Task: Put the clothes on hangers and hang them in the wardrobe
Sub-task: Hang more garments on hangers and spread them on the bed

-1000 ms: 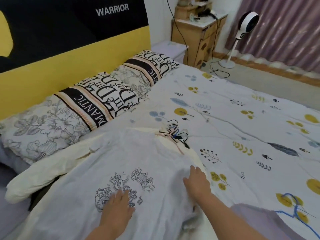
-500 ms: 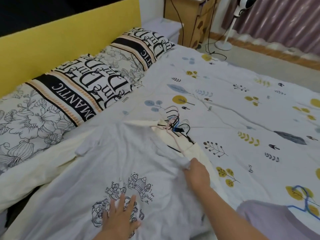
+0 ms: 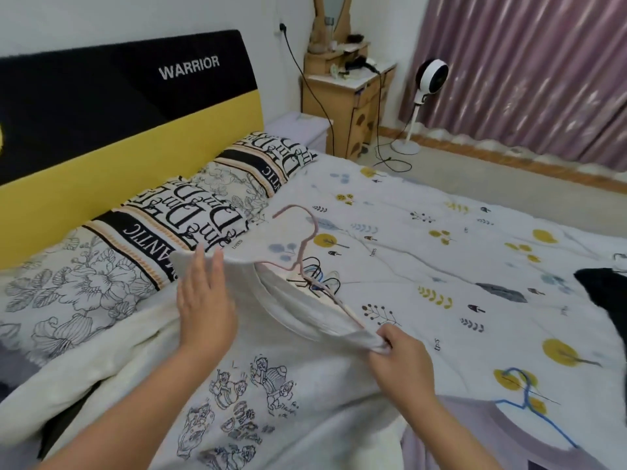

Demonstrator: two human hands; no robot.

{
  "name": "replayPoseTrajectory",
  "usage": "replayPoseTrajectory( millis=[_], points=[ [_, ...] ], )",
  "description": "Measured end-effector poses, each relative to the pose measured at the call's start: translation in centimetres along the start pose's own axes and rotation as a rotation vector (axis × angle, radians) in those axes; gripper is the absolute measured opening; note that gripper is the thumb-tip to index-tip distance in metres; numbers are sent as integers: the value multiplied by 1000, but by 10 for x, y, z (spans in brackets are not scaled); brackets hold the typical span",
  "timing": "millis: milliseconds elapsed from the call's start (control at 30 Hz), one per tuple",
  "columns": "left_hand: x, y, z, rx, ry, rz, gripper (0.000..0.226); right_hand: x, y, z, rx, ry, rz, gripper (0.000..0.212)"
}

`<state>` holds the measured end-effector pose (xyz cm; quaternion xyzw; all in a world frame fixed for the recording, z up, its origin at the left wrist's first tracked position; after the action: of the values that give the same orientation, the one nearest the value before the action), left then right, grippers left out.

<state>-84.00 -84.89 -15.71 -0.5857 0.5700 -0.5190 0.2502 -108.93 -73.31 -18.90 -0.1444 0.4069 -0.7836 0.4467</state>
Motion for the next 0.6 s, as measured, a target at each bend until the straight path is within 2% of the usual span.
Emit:
replayPoseTrajectory(
  millis=[133, 167, 267, 367, 500, 600],
  points=[
    [-4, -65, -30, 95, 141, -59, 18, -38, -73, -2, 35, -87, -75, 22],
    [-12, -78, -40, 107, 186, -67, 11, -48, -90, -5, 26, -110, -104, 23],
    [-46, -111, -72, 104, 271, -100, 21, -78, -140, -20, 16, -157, -188, 24],
    [-85, -141, -109, 96, 318, -210, 24, -108, -182, -36, 26, -207, -216, 22],
    [-126, -173, -159, -2, 438, -315, 46, -147, -231, -56, 90, -232, -181, 14],
    [-147, -189, -184, -52, 471, -340, 52, -174, -264, -72, 123, -210, -167, 24]
  ],
)
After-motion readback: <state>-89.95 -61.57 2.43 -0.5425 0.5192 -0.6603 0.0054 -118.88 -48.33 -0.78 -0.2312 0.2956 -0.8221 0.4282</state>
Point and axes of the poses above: each hand's wrist, its own x-axis towards the middle knuckle, its own y-axis out of the palm, z = x × y, the point moved 4 cm from there along x, towards the middle knuckle, and after that the axes turned 9 degrees about y, right-handed, at the moved point
